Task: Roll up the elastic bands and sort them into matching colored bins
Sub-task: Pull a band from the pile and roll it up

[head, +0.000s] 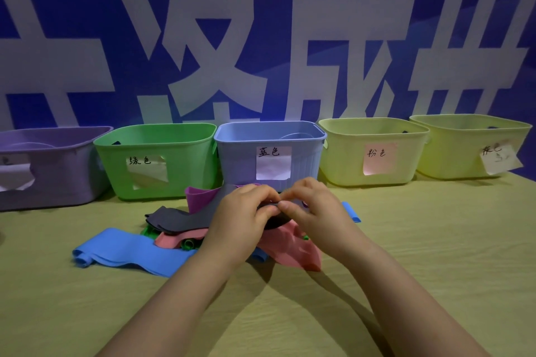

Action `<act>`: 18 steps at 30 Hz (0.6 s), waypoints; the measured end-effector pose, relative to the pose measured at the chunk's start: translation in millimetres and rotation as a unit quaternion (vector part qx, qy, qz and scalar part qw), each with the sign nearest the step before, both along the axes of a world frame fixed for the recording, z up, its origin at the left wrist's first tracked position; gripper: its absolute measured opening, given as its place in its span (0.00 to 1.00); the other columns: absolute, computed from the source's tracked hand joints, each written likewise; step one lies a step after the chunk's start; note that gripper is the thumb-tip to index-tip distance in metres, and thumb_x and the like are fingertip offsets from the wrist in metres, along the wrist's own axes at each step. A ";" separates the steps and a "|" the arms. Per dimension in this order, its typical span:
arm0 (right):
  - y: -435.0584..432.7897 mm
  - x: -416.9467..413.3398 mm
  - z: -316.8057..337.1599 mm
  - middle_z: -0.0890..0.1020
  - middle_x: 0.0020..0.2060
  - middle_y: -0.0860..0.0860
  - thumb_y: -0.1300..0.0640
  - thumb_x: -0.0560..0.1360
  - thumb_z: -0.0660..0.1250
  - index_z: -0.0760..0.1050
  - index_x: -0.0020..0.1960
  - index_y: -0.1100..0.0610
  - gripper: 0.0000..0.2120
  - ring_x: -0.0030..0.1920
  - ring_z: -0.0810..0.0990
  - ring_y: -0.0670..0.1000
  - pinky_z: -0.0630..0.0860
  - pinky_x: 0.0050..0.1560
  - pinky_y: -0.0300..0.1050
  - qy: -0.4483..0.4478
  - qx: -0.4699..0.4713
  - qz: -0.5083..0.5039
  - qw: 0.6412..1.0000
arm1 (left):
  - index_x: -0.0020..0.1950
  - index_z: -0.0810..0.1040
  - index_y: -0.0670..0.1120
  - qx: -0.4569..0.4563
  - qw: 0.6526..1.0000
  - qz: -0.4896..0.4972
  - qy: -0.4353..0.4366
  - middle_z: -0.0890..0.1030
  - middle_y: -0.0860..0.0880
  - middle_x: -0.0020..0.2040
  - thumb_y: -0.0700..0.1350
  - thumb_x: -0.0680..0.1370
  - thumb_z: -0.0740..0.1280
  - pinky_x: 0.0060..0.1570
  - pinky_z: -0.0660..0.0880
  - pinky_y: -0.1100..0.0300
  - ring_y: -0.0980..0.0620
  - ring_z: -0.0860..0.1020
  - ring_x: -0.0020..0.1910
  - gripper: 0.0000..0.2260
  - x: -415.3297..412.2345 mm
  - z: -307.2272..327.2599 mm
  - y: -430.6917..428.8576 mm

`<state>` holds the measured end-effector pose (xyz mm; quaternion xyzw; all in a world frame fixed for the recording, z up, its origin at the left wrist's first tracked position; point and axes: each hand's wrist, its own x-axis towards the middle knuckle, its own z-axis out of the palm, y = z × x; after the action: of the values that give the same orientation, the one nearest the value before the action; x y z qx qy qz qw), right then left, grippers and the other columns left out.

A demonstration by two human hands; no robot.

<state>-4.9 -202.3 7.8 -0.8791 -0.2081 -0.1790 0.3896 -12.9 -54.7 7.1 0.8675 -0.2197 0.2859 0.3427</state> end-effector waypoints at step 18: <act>0.8 -7.1 4.2 0.79 0.37 0.46 0.57 0.74 0.66 0.80 0.49 0.55 0.05 0.42 0.77 0.49 0.74 0.44 0.46 -0.004 0.025 -0.028 0.999 | 0.49 0.77 0.48 -0.031 0.999 -0.002 0.025 0.79 0.54 0.43 0.45 0.73 0.70 0.42 0.66 0.70 0.55 0.76 0.45 0.07 0.9 0.5 1.3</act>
<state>-12.0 -201.5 12.0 -0.8739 -0.1801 -0.1986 0.4055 -12.1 -53.4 7.6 0.8629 -0.2034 0.2701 0.3756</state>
